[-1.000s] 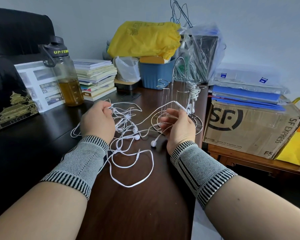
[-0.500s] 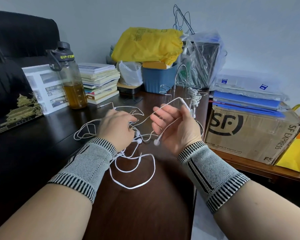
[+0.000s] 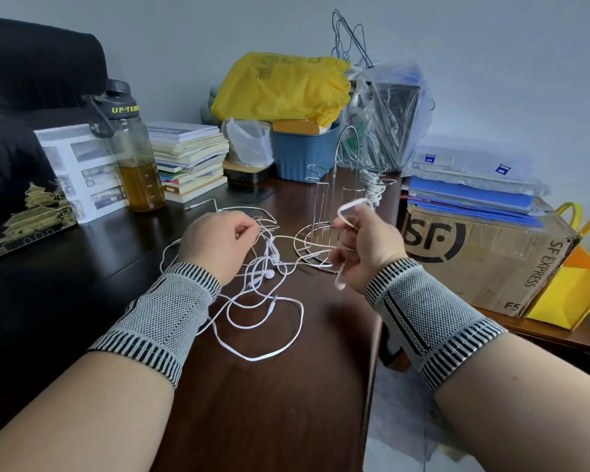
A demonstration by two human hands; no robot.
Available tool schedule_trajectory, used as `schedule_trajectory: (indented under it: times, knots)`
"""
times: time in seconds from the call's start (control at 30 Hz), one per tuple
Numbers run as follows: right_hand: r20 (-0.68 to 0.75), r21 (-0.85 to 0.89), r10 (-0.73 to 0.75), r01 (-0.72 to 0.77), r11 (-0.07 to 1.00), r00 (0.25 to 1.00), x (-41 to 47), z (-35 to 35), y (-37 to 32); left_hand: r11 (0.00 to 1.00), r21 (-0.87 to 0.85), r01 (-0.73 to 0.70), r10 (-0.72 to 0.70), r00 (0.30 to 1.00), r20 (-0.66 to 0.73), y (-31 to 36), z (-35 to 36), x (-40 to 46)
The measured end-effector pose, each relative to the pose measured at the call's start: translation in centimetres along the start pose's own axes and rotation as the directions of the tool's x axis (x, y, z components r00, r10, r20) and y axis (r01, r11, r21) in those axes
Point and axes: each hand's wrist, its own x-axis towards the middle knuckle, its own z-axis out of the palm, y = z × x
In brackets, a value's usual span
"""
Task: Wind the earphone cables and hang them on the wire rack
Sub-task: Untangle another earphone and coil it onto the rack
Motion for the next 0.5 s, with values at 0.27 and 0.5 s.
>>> schedule_trajectory:
  times: [0.27, 0.5]
  knots:
    - [0.152, -0.449, -0.003, 0.072, 0.891, 0.988, -0.2, 0.2, 0.3, 0.987, -0.037, -0.157, 0.155, 0.987, -0.040, 1.2, -0.1, 0.0]
    - [0.447, -0.587, -0.079, 0.359, 0.726, 0.891, -0.6, 1.2, 0.7, 0.977, -0.104, -0.188, 0.188, 0.982, -0.012, 3.0, -0.1, -0.2]
